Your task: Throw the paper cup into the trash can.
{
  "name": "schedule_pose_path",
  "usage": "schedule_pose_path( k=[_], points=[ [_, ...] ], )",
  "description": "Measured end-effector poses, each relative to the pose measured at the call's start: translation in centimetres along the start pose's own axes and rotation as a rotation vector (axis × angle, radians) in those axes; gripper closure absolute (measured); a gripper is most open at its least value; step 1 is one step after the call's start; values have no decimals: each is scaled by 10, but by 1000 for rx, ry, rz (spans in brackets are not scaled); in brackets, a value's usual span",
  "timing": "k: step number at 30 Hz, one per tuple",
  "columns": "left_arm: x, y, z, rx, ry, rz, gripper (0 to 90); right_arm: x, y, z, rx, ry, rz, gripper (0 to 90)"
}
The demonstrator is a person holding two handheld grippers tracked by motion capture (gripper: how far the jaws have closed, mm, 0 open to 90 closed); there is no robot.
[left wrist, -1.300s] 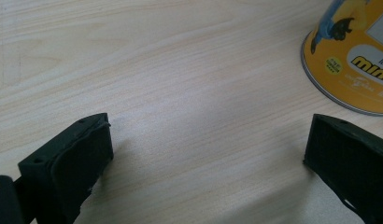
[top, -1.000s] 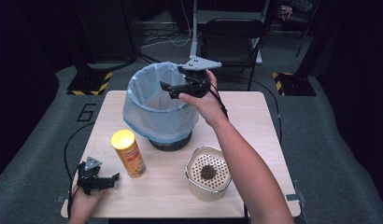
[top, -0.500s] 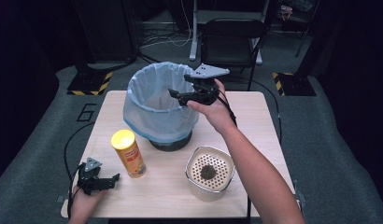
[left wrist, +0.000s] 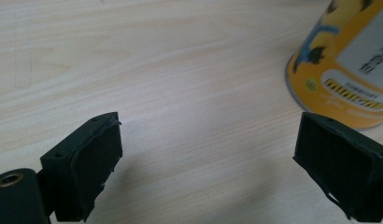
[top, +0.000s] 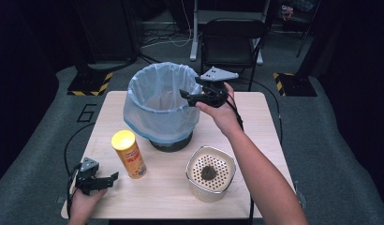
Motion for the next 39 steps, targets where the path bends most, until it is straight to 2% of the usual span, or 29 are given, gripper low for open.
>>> schedule_pose_path(
  k=[4, 5, 7, 8, 10, 14, 16, 17, 19, 22, 24, 26, 29, 30, 31, 34, 36, 39],
  points=[
    [-5, 4, 6, 40, 46, 7, 99, 2, 2, 13, -6, 19, -4, 256],
    [-6, 4, 8, 51, 47, 2, 108, 3, 3, 17, -5, 26, -9, 260],
    [-8, 6, 12, 61, 78, -5, 119, 5, 5, 24, -3, 31, -10, 262],
    [-10, 9, 16, 79, 99, -7, 132, 7, 5, 27, -1, 31, -12, 262],
    [-12, 11, 19, 95, 114, -17, 141, 11, 7, 35, 5, 29, -23, 262],
    [-16, 17, 25, 133, 112, -71, 140, 21, 9, 48, 7, 33, -25, 264],
    [-18, 21, 28, 159, 118, -81, 135, 26, 10, 57, 21, 31, -8, 264],
    [-18, 23, 28, 169, 138, -74, 124, 29, 10, 60, 20, 29, -6, 264],
    [-19, 25, 29, 194, 143, -73, 112, 34, 10, 67, 25, 20, -6, 264],
    [-21, 30, 30, 232, 156, -81, 104, 46, 11, 78, 49, -6, 19, 264],
    [-23, 31, 32, 246, 150, -107, 100, 54, 11, 85, 57, -11, 25, 264],
    [-25, 34, 32, 265, 143, -99, 94, 63, 11, 91, 74, -15, 29, 264],
    [-28, 40, 31, 286, 159, -101, 86, 76, 13, 98, 82, -37, 19, 264],
    [-30, 43, 30, 277, 168, -104, 84, 79, 14, 99, 81, -42, 14, 264],
    [-33, 45, 30, 278, 152, -112, 84, 82, 15, 102, 83, -41, 13, 264],
    [-38, 51, 31, 264, 159, -139, 80, 91, 18, 110, 86, -37, -17, 264],
    [-41, 53, 30, 277, 145, -137, 78, 95, 20, 115, 85, -27, -26, 264],
    [-44, 53, 26, 269, 138, -134, 78, 101, 21, 123, 98, -27, -38, 264]
  ],
)
Point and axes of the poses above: each handheld gripper's, and its own axes: z roughly backward along the jaws, x roughly out of its underside, y roughly to its right, the point moved 2 cm from there along -z, roughly forward along the jaws, and after that the axes turned 2 degrees about -y, right-handed, at the moved point
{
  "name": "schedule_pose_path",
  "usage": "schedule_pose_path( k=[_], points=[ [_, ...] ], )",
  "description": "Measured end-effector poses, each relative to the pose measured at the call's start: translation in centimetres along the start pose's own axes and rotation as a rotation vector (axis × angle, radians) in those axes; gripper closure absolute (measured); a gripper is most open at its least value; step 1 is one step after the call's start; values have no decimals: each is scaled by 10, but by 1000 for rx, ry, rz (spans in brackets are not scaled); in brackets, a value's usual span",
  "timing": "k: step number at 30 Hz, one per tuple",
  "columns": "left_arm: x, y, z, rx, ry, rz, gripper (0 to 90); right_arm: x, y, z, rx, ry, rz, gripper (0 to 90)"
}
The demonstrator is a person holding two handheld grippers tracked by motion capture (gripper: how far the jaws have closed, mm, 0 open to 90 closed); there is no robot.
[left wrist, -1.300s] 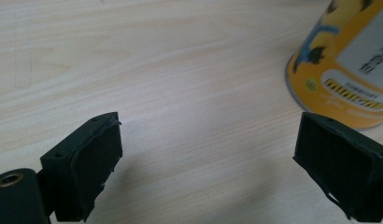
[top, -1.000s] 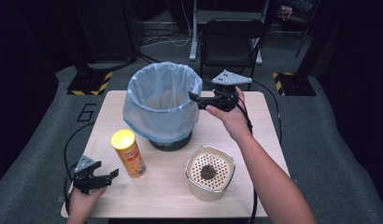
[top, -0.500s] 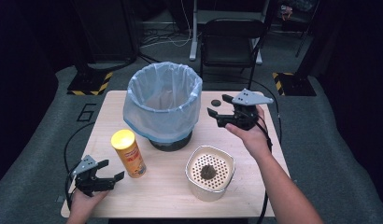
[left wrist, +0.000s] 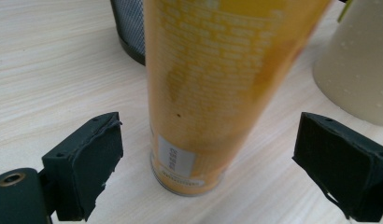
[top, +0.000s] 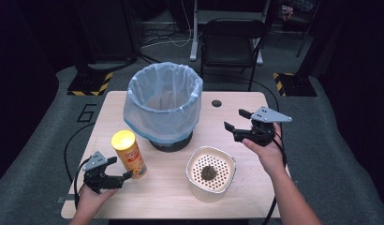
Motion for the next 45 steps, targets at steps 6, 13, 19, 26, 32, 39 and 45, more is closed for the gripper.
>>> schedule_pose_path(
  k=[6, 13, 19, 26, 32, 39, 45],
  points=[
    [-3, -1, -14, -13, 8, 10, 79, 12, 4, 14, 22, 2, -7, 264],
    [-5, -1, -26, -20, 19, 4, 80, 33, 11, 20, 39, -16, -46, 264],
    [-2, 0, -33, -37, 15, -16, 87, 55, 15, 19, 53, -41, -77, 264],
    [-2, 3, -32, -23, 49, -32, 217, 81, 16, 17, 74, -54, -122, 264],
    [-2, 7, -32, -55, 73, -63, 235, 105, 17, 14, 88, -51, -182, 269],
    [-6, 7, -28, -64, 65, -90, 240, 125, 20, 14, 116, -78, -188, 270],
    [-15, 11, -20, -55, 60, -62, 241, 136, 24, 14, 131, -98, -193, 270]
  ],
)
Point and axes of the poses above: each handheld gripper's, and its own axes: z roughly backward along the jaws, x roughly out of its underside, y roughly to its right, the point moved 2 cm from there along -z, roughly forward along the jaws, and after that the axes turned 2 degrees about -y, right-handed, at the moved point
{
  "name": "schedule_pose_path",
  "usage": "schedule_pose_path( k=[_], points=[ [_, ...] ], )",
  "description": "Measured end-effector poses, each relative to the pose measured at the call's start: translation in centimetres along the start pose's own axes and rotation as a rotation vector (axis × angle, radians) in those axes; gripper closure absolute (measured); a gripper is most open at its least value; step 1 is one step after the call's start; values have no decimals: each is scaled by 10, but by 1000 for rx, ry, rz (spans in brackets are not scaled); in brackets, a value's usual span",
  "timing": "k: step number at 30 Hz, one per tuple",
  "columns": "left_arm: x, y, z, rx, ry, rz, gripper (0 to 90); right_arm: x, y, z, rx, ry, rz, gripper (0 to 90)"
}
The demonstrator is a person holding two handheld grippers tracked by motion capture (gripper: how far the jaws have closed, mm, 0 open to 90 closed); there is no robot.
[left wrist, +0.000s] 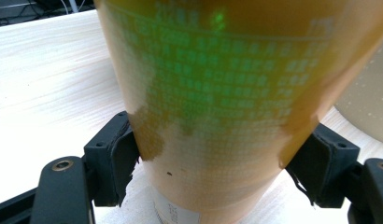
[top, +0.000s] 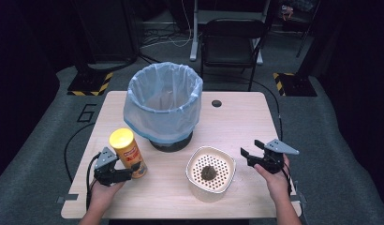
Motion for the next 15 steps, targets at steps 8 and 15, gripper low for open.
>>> schedule_pose_path(
  k=[8, 15],
  points=[
    [-19, 3, 12, 17, -8, 11, 241, 8, -1, -5, 17, -50, 38, 270],
    [-47, 6, 24, 19, -9, -1, 241, 14, -2, -8, 24, -89, 51, 276]
  ],
)
Point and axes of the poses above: each handheld gripper's, and its own axes: z roughly backward along the jaws, x roughly out of its underside, y roughly to its right, the point moved 2 cm from there along -z, roughly forward along the jaws, and after that the axes turned 2 degrees about -y, right-handed, at the moved point
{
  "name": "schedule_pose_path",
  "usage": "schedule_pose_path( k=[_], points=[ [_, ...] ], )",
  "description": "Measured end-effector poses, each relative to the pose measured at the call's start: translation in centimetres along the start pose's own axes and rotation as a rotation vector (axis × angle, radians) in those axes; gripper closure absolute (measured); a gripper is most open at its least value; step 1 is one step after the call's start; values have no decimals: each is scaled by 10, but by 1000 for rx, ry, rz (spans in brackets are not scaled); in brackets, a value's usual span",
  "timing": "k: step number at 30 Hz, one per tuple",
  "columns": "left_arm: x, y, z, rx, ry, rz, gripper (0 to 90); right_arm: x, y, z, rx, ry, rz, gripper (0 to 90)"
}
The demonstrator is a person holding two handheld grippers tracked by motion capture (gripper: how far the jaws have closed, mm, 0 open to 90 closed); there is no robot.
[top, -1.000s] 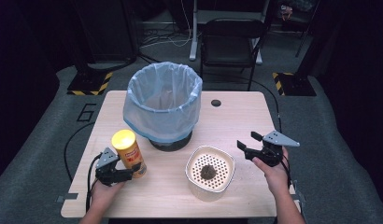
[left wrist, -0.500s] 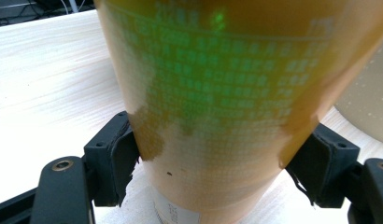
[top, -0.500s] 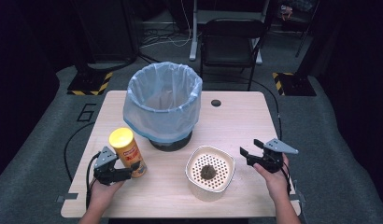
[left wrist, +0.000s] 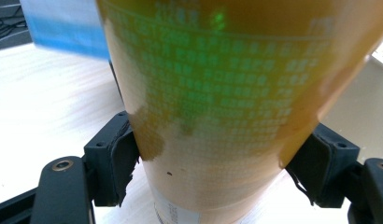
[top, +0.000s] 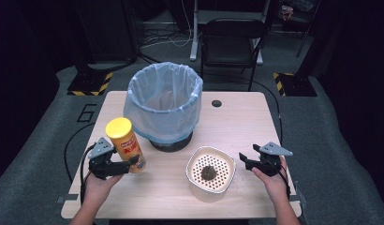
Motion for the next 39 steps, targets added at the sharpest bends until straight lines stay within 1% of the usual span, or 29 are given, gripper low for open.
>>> schedule_pose_path(
  k=[1, 2, 4, 6, 7, 8, 9, 10, 11, 13, 17, 20, 23, 25, 26, 27, 28, 29, 30, 32, 35, 36, 37, 38, 39],
  points=[
    [-5, 1, 3, 12, -9, -6, 241, 1, 0, -1, 1, -6, 11, 276],
    [-7, 2, 3, 13, -3, 5, 241, 2, 0, -1, 0, -16, 7, 277],
    [-13, 4, 6, 24, -23, -1, 241, 3, 0, -2, -2, -24, 12, 279],
    [-17, 7, 7, 23, -26, -5, 241, 3, 0, -3, -3, -33, 14, 279],
    [-19, 9, 8, 28, -28, 0, 241, 3, 0, -4, -5, -36, 11, 279],
    [-23, 11, 10, 32, -30, -9, 241, 4, 0, -4, -7, -38, 17, 279],
    [-25, 13, 12, 33, -27, -7, 241, 5, 0, -4, -9, -43, 14, 279],
    [-25, 13, 12, 33, -27, -7, 241, 5, 1, -4, -6, -47, 13, 279],
    [-32, 15, 15, 32, -23, -17, 241, 6, 1, -5, -6, -44, 12, 280],
    [-38, 17, 20, 47, -33, -22, 241, 6, 1, -5, -6, -41, -1, 282],
    [-53, 20, 28, 53, -28, -23, 241, 7, 1, -5, -6, -40, -6, 284],
    [-67, 22, 36, 68, -24, -23, 241, 8, 2, -5, -6, -42, -8, 284],
    [-79, 25, 42, 63, -25, -29, 241, 9, 2, -6, -15, -48, -6, 285],
    [-88, 26, 46, 68, -23, -33, 241, 10, 1, -6, -17, -54, -8, 285],
    [-93, 26, 48, 70, -20, -33, 241, 10, 1, -7, -17, -56, -3, 285],
    [-98, 26, 49, 77, -22, -33, 241, 10, 1, -7, -15, -57, 12, 285],
    [-102, 26, 50, 78, -24, -33, 241, 10, 0, -8, -17, -64, -2, 285],
    [-108, 26, 52, 77, -24, -33, 241, 10, 0, -8, -15, -63, -2, 285],
    [-113, 27, 54, 79, -18, -31, 241, 11, 0, -8, -19, -65, 9, 285],
    [-121, 28, 56, 88, -10, -37, 241, 11, 0, -8, -19, -65, 6, 285],
    [-134, 29, 60, 86, -7, -38, 240, 12, 1, -10, -15, -68, 5, 285],
    [-140, 30, 61, 89, -13, -38, 241, 12, 1, -10, -11, -70, 3, 285],
    [-144, 31, 62, 89, -18, -42, 241, 13, 1, -10, -13, -72, -1, 285],
    [-151, 32, 64, 84, -18, -50, 241, 14, 2, -10, -16, -73, 6, 286],
    [-154, 32, 64, 82, -18, -57, 241, 14, 2, -10, -17, -78, 9, 285]
  ],
)
Point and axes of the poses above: each handheld gripper's, and its own axes: z roughly backward along the jaws, x roughly out of its underside, y roughly to its right, the point moved 2 cm from there along -z, roughly forward along the jaws, and after that the axes turned 2 degrees about -y, right-handed, at the moved point
